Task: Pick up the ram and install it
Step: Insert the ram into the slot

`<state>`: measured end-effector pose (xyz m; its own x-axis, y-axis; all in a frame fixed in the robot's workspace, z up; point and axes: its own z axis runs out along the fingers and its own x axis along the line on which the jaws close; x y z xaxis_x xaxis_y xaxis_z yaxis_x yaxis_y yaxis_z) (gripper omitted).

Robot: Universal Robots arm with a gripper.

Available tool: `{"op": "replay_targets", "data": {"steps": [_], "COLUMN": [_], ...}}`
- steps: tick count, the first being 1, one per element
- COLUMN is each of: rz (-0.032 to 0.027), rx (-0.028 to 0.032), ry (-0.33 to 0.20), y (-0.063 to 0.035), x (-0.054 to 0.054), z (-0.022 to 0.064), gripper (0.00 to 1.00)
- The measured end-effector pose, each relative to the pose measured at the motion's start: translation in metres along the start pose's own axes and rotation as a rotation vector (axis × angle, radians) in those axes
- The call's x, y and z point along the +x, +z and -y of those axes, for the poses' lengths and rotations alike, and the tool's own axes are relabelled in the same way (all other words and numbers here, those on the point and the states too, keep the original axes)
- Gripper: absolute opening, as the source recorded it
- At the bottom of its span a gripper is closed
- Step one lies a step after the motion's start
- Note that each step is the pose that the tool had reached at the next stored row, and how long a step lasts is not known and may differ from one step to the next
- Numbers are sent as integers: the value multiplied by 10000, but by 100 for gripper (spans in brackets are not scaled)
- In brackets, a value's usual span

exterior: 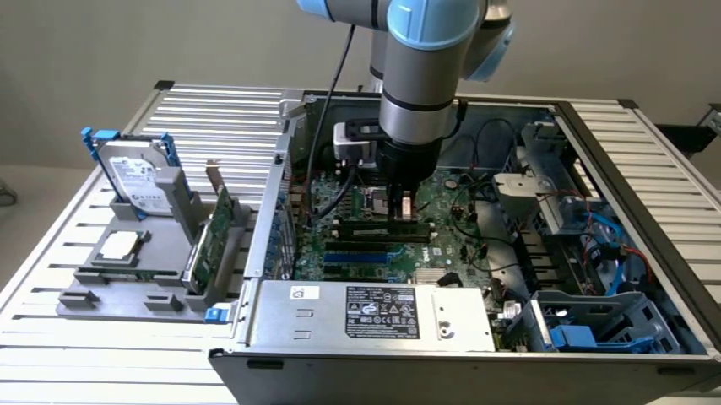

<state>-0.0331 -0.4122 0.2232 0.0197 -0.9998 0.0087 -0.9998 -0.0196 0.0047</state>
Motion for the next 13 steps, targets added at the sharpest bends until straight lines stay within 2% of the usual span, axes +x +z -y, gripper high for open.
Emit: {"op": "replay_targets", "data": {"steps": [5, 6, 7, 9, 12, 13], "rz": [0, 2, 1, 2, 2, 3], "rx": [-1, -21, -5, -2, -2, -4], "ry": [-2, 8, 7, -2, -2, -2], "y": [2, 2, 3, 4, 3, -7], "x": [0, 0, 0, 0, -1, 0], "z": [0, -7, -4, 0, 0, -1], "gripper": [13, 15, 15, 27, 33, 39]}}
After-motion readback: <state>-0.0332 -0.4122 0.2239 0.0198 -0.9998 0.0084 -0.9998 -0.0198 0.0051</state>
